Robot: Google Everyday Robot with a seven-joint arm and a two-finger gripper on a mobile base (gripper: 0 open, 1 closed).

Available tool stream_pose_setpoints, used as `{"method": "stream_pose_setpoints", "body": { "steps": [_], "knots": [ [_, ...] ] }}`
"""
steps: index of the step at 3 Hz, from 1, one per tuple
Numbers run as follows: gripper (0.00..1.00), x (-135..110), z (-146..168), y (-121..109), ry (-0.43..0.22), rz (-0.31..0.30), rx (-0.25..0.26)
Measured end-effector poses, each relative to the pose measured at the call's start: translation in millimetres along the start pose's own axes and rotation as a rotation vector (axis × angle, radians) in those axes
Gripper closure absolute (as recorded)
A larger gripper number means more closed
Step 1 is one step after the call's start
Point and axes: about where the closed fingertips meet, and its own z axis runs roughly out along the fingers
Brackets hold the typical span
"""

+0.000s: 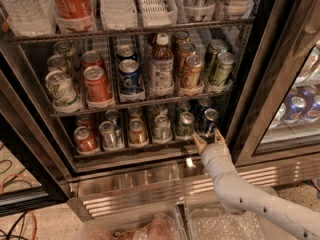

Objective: Pick pepsi can from bottom shelf of fridge

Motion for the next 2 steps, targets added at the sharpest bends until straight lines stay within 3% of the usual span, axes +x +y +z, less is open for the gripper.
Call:
{"method": "stream_pose_setpoints", "body": {
  "steps": [2],
  "knots": [
    [0.40, -0.9, 22.0, -4.1, -0.026, 0.031, 0.018]
  ]
}}
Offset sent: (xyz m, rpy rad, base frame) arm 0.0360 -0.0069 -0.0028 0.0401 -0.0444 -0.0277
